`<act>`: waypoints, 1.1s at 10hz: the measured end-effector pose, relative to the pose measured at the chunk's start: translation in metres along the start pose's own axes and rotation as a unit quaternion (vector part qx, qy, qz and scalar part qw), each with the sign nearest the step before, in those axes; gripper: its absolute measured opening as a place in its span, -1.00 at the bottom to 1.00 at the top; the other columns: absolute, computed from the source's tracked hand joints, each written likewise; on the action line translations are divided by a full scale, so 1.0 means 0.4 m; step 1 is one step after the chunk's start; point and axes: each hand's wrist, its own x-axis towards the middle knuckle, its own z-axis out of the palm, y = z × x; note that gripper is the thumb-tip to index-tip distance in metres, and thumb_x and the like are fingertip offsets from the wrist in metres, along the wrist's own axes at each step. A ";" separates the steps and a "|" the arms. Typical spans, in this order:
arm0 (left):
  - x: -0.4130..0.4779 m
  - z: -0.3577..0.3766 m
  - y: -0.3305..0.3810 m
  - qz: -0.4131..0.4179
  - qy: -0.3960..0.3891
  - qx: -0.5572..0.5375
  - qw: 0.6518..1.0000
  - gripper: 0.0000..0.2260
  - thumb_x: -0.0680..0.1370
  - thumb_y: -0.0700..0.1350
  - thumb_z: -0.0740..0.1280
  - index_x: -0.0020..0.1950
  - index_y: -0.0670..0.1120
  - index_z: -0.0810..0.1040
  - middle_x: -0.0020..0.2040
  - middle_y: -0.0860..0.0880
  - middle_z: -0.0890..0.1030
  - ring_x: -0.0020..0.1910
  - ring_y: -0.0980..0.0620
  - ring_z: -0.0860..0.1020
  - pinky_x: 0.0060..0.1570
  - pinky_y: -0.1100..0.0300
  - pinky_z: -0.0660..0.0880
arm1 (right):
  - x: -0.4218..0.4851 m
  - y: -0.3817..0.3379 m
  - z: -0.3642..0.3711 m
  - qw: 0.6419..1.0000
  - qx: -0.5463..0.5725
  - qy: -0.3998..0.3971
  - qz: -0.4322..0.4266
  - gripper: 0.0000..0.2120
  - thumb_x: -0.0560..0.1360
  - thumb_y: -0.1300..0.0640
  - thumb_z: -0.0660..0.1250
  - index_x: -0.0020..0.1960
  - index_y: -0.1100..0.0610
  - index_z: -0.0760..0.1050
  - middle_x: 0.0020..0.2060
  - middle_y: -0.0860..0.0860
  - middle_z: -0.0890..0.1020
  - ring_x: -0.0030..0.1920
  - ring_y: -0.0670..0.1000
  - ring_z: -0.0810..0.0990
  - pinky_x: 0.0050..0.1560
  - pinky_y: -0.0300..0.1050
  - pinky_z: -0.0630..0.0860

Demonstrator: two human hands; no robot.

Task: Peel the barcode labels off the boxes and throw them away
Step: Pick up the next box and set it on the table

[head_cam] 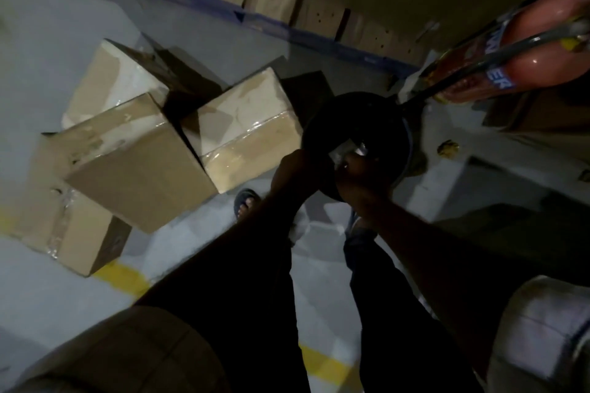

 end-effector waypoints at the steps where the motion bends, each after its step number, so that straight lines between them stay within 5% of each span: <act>1: -0.015 -0.072 -0.069 0.016 0.037 0.030 0.999 -0.64 0.62 0.08 0.20 0.10 -0.19 0.60 0.13 -0.19 0.63 0.13 -0.20 0.58 -0.09 0.14 0.36 | -0.034 -0.110 0.030 0.996 -0.043 0.011 -0.073 -0.70 0.62 0.01 0.19 0.06 0.21 0.56 0.03 0.22 0.64 0.09 0.24 0.58 0.05 -0.01 0.44; 3: -0.013 -0.283 -0.341 -0.019 0.129 0.016 0.991 -0.57 0.65 0.11 0.17 0.04 -0.22 0.63 0.12 -0.23 0.64 0.15 -0.21 0.56 0.04 0.08 0.44 | -0.037 -0.400 0.122 0.985 -0.081 -0.030 -0.149 -0.62 0.62 -0.13 0.18 0.03 0.16 0.58 0.00 0.19 0.67 0.07 0.24 0.61 0.04 -0.02 0.51; 4: -0.013 -0.411 -0.520 -0.078 0.220 -0.045 0.971 -0.64 0.60 0.10 0.24 -0.04 -0.16 0.66 0.03 -0.21 0.67 0.01 -0.17 0.62 -0.05 0.09 0.46 | -0.023 -0.566 0.197 0.977 -0.090 -0.051 -0.185 -0.63 0.60 -0.13 0.22 0.14 0.13 0.60 0.12 0.15 0.65 0.18 0.20 0.58 0.11 -0.06 0.46; 5: -0.016 -0.524 -0.701 -0.145 0.334 -0.117 0.924 -0.73 0.51 0.05 0.33 0.03 -0.11 0.66 0.06 -0.17 0.66 0.05 -0.18 0.61 0.10 0.05 0.54 | 0.023 -0.711 0.291 0.961 -0.097 -0.096 -0.242 -0.69 0.60 0.00 0.26 0.18 0.20 0.57 0.18 0.20 0.60 0.22 0.20 0.53 0.10 -0.09 0.41; 6: -0.002 -0.580 -0.830 -0.191 0.365 -0.148 0.899 -0.60 0.48 0.06 0.36 0.23 -0.13 0.58 0.24 -0.15 0.59 0.20 -0.17 0.55 0.21 0.03 0.50 | 0.087 -0.819 0.387 0.962 -0.082 -0.121 -0.230 -0.57 0.55 0.01 0.34 0.37 0.15 0.46 0.33 0.21 0.50 0.33 0.20 0.46 0.24 -0.07 0.39; 7: 0.049 -0.574 -0.907 -0.190 0.304 -0.252 0.899 -0.53 0.49 0.08 0.40 0.30 -0.16 0.51 0.23 -0.10 0.60 0.21 -0.14 0.56 0.13 0.09 0.50 | 0.141 -0.872 0.460 0.973 -0.054 -0.131 -0.183 -0.36 0.54 -0.06 0.35 0.54 0.09 0.23 0.48 0.18 0.31 0.45 0.22 0.31 0.42 0.10 0.32; 8: 0.074 -0.559 -0.933 -0.179 0.278 -0.338 0.881 -0.55 0.46 0.13 0.38 0.23 -0.12 0.58 0.13 -0.07 0.65 0.09 -0.08 0.61 0.14 -0.01 0.58 | 0.162 -0.862 0.511 0.979 0.003 -0.163 -0.120 -0.42 0.53 -0.03 0.38 0.46 0.17 0.33 0.35 0.17 0.46 0.34 0.18 0.46 0.31 0.06 0.45; 9: 0.048 -0.553 -0.934 -0.198 0.309 -0.331 0.869 -0.52 0.48 0.25 0.33 0.05 -0.17 0.63 -0.04 -0.12 0.67 -0.05 -0.13 0.63 -0.08 0.05 0.59 | 0.128 -0.832 0.522 0.985 0.064 -0.138 -0.080 -0.45 0.47 -0.10 0.43 0.34 0.17 0.43 0.20 0.13 0.55 0.18 0.14 0.56 0.15 0.05 0.56; 10: -0.052 -0.574 -0.936 -0.218 0.348 -0.349 0.842 -0.46 0.39 0.35 0.30 -0.11 -0.14 0.64 -0.19 -0.14 0.65 -0.12 -0.18 0.64 -0.28 0.14 0.43 | 0.061 -0.833 0.470 0.982 0.174 -0.051 -0.062 -0.64 0.42 -0.11 0.47 0.06 0.09 0.51 0.00 0.04 0.59 -0.02 0.05 0.61 -0.04 -0.05 0.55; 11: -0.184 -0.647 -0.916 -0.200 0.341 -0.425 0.815 -0.54 0.36 0.36 0.32 -0.21 -0.03 0.65 -0.23 -0.05 0.67 -0.15 -0.14 0.65 -0.10 -0.09 0.60 | -0.036 -0.870 0.351 0.982 0.177 -0.069 -0.015 -0.61 0.39 -0.22 0.42 -0.03 0.08 0.55 -0.03 0.04 0.64 -0.09 0.03 0.61 0.00 -0.04 0.57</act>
